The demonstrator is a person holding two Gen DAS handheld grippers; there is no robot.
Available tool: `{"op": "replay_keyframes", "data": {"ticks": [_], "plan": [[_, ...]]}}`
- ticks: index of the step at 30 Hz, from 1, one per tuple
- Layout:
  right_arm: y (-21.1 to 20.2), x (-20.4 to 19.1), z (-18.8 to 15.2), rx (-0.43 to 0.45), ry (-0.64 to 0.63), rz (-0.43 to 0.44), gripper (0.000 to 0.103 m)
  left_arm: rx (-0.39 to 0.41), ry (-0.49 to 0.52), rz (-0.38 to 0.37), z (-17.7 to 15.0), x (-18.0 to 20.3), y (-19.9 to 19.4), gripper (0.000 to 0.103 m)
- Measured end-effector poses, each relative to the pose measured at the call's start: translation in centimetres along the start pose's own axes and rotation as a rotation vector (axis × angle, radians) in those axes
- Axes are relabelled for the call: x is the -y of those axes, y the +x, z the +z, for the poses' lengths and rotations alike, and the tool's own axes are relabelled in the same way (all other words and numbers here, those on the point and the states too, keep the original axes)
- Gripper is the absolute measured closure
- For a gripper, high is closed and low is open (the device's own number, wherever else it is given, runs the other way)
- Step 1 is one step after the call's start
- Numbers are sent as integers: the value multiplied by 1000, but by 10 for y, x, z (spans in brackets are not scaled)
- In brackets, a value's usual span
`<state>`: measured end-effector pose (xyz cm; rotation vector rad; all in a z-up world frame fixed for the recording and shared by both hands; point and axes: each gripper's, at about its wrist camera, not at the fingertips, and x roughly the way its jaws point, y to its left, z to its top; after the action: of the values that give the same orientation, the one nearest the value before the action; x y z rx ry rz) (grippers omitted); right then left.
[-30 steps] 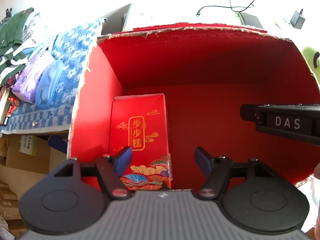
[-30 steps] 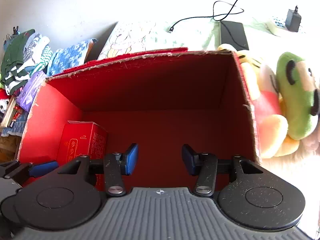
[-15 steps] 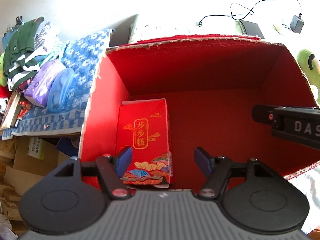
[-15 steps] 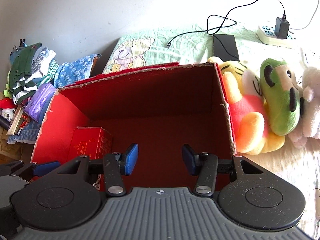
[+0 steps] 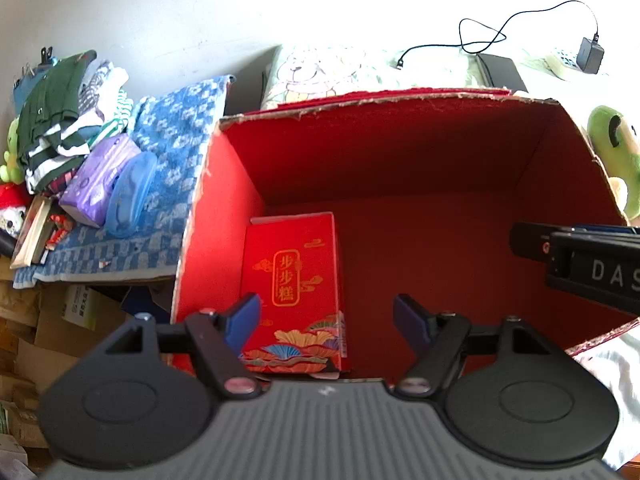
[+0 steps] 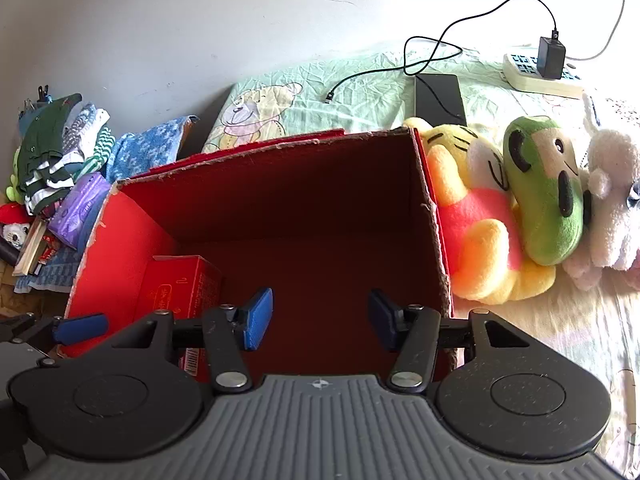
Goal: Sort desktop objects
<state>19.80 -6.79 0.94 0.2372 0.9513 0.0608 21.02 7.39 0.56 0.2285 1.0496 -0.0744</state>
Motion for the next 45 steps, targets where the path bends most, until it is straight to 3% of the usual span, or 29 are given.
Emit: {"op": "replay_keyframes", "data": {"ticks": [30, 39, 45], "plan": [[-13, -2, -9, 62, 3, -4, 47, -9, -33, 30, -7, -11, 1, 27], [-37, 2, -10, 125, -39, 115, 47, 52, -78, 60, -11, -16, -26, 27], [-63, 26, -14, 176, -61, 211, 48, 98, -135, 35, -26, -16, -47, 31]]}}
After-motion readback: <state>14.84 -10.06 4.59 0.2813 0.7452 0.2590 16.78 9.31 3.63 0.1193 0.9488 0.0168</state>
